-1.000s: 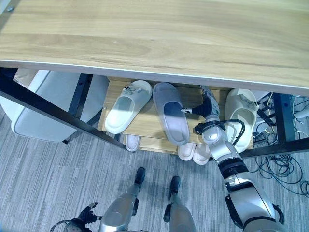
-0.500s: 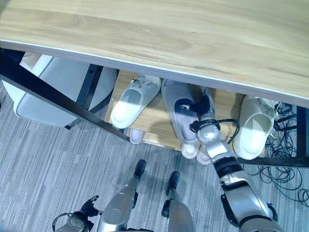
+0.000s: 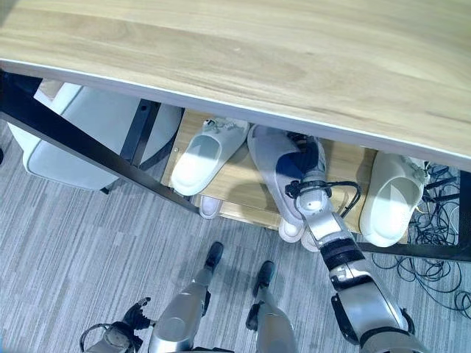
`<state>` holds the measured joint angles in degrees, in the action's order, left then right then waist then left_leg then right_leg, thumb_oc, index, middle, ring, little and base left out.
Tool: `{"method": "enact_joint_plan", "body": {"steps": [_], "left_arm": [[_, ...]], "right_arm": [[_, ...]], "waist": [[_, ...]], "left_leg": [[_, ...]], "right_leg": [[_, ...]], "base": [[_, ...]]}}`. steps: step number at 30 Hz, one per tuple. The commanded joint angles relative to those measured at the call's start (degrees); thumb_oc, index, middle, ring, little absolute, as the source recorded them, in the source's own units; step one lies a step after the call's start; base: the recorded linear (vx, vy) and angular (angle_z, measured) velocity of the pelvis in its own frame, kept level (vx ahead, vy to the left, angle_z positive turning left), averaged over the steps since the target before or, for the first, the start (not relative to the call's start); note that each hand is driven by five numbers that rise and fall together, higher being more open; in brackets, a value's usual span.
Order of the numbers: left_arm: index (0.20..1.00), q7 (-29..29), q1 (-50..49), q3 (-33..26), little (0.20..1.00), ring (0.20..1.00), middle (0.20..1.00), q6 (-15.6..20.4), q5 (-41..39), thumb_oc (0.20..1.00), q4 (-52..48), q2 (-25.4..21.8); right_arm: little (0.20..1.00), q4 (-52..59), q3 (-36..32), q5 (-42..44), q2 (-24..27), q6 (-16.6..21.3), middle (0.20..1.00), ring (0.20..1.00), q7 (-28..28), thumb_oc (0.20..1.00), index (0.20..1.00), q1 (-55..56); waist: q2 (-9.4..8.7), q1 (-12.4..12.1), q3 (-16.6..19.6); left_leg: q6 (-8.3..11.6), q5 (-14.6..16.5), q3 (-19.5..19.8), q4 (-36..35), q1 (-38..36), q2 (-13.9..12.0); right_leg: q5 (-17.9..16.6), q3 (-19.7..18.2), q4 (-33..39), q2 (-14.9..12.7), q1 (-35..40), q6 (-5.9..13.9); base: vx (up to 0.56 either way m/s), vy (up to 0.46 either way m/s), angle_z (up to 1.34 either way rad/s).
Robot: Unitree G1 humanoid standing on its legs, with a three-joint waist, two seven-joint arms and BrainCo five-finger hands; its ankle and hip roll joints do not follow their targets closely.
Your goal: Arrange the slippers neatly on the shoe rack.
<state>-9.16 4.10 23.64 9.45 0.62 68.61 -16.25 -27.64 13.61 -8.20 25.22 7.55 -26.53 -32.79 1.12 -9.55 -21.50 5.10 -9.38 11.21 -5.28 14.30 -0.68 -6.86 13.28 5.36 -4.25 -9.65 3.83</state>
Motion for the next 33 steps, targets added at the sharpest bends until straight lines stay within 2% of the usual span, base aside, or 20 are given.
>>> {"method": "enact_joint_plan", "body": {"steps": [1,3,4,8,9,12,14,17,22,26,28,33], "left_arm": [[1.0,-1.6,3.9,2.2,1.0,1.0,1.0,0.9,0.6,1.0,-0.4,5.8],[1.0,-1.9,4.1,1.7,1.0,1.0,1.0,0.9,0.8,1.0,-0.4,6.0],[1.0,-1.6,4.1,0.8,1.0,1.0,1.0,0.6,0.0,1.0,-0.2,6.3],[1.0,-1.0,4.3,-1.7,1.0,1.0,1.0,0.6,-2.6,1.0,0.1,6.5],[1.0,-1.1,4.3,-3.1,1.0,1.0,1.0,0.8,-3.4,1.0,0.2,6.2],[1.0,-1.2,4.0,-5.9,1.0,1.0,1.0,0.8,-5.5,1.0,1.0,5.7],[1.0,-1.3,3.6,-8.5,1.0,1.0,1.0,1.6,-9.2,1.0,0.5,4.4],[1.0,-2.4,4.6,-11.5,1.0,1.0,1.0,3.2,-13.2,1.0,0.4,2.6],[1.0,-4.3,6.0,-11.0,1.0,1.0,1.0,4.6,-15.6,1.0,-1.6,2.1],[1.0,-7.6,7.4,-10.3,1.0,1.0,1.0,5.6,-17.2,1.0,-2.3,2.2],[1.0,-10.2,8.8,-11.6,1.0,1.0,1.0,5.6,-18.3,1.0,-0.7,2.0],[1.0,-12.9,9.2,-13.0,1.0,1.0,1.0,7.0,-20.7,1.0,-2.1,1.4]], "right_arm": [[0.2,8.7,-2.9,-6.5,4.6,1.7,0.2,0.2,-3.9,0.2,0.2,3.9],[0.2,12.5,-4.6,-8.1,4.9,2.0,0.2,0.2,-4.1,0.2,0.2,7.6],[0.2,18.0,-5.9,-8.2,4.6,3.0,0.2,0.2,-3.5,0.2,0.2,11.6],[0.2,27.3,-5.9,-5.2,3.1,5.5,0.2,0.2,2.8,0.2,0.2,23.4],[0.2,30.7,-4.4,-3.6,2.6,6.8,0.2,0.2,6.9,0.2,0.2,29.3],[0.2,35.6,-0.7,0.4,2.8,8.9,0.2,0.2,13.8,0.2,0.2,36.3],[0.2,37.6,2.5,2.8,4.7,10.3,0.2,0.2,18.2,0.2,0.2,38.7],[0.2,36.1,8.7,0.6,8.3,10.5,0.2,0.2,22.3,0.2,0.2,39.2],[0.2,29.2,12.1,-0.2,8.5,9.8,0.2,0.2,21.9,0.2,0.2,39.0],[0.2,17.0,13.4,0.2,4.2,8.3,0.2,0.2,17.5,0.2,0.2,37.5],[0.2,10.9,12.6,1.9,0.9,7.8,0.2,0.2,13.0,0.2,0.2,33.9],[0.2,9.6,10.2,4.6,-0.4,8.8,0.2,0.2,8.6,0.2,0.2,30.4]], "waist": [[-0.64,0.3,-1.2],[-0.89,1.1,-1.3],[-1.21,2.2,-1.7],[-2.29,4.5,-2.4],[-2.78,5.8,-2.8],[-3.69,7.2,-3.2],[-4.27,7.7,-3.7],[-5.07,8.0,-5.1],[-5.37,8.2,-6.7],[-5.38,8.3,-7.8],[-4.99,8.3,-8.3],[-4.59,8.0,-8.3]], "left_leg": [[-2.45,9.0,-1.4,9.8,4.2,1.2],[-2.49,9.1,-1.6,9.8,4.2,1.1],[-2.53,9.2,-2.1,9.9,4.2,0.9],[-2.47,9.1,-3.2,9.8,4.3,0.5],[-2.39,9.0,-3.7,9.8,4.3,0.1],[-2.37,8.8,-4.4,9.8,4.5,-0.3],[-2.29,8.8,-4.9,10.1,4.8,-0.6],[-2.18,9.2,-5.3,11.6,5.9,-0.7],[-1.95,9.5,-5.6,13.6,7.7,-0.4],[-1.91,9.7,-5.2,15.5,10.0,0.0],[-1.85,10.1,-4.7,17.9,12.6,0.3],[-2.12,11.7,-4.5,23.5,18.3,0.8]], "right_leg": [[9.9,-2.7,-7.3,-4.9,2.7,4.36],[9.9,-3.0,-7.4,-4.9,2.5,4.42],[9.8,-3.5,-7.7,-4.8,2.0,4.46],[9.4,-4.4,-8.1,-4.7,1.3,4.54],[9.2,-4.8,-8.1,-4.5,0.8,4.63],[9.0,-5.6,-8.3,-4.4,0.0,4.79],[8.7,-6.0,-8.5,-4.3,-0.6,4.8],[8.8,-6.4,-9.5,-4.3,-1.9,4.69],[8.7,-6.4,-10.6,-4.4,-3.2,4.73],[9.3,-6.1,-12.5,-4.5,-5.2,4.76],[10.3,-5.9,-16.5,-5.2,-8.2,4.68],[11.8,-5.9,-22.4,-5.8,-13.7,4.51]], "base": [[0.0,0.0,0.0],[0.0,0.0,0.0],[-0.02,0.029,-0.06],[-0.02,0.023,-0.2],[-0.03,0.024,-0.16],[-0.02,0.022,-0.2],[-0.04,0.009,-0.28],[-0.07,0.017,-0.12],[-0.06,0.022,0.03],[-0.06,0.02,0.01],[-0.06,0.014,-0.03],[-0.05,0.008,0.02]]}}
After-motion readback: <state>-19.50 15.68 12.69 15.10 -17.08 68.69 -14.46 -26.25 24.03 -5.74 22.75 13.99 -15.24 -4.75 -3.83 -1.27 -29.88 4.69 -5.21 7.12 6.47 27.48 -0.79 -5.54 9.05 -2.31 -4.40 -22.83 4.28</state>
